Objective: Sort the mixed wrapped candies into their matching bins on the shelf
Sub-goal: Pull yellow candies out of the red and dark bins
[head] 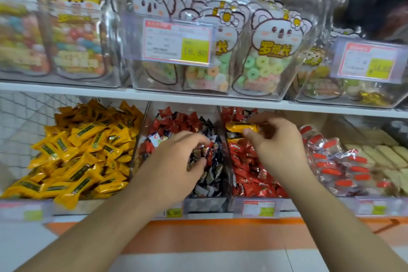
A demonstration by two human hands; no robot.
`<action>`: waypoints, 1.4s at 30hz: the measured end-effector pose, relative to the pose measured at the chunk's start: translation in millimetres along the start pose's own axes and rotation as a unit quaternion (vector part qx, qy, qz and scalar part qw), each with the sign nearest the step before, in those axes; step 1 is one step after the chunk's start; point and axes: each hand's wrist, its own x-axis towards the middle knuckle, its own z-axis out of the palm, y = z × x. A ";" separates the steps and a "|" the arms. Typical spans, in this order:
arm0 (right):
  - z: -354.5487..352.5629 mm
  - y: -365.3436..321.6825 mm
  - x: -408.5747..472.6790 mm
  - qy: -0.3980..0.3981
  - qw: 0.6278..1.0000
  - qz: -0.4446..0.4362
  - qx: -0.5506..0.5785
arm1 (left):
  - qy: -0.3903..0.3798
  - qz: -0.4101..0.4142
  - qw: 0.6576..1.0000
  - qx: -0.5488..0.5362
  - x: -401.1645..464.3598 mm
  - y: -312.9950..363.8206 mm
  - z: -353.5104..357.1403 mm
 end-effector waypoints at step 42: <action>-16.6 19.9 10.4 -0.032 0.982 -0.037 -0.182 | -0.033 0.056 0.998 0.001 13.7 0.9 15.1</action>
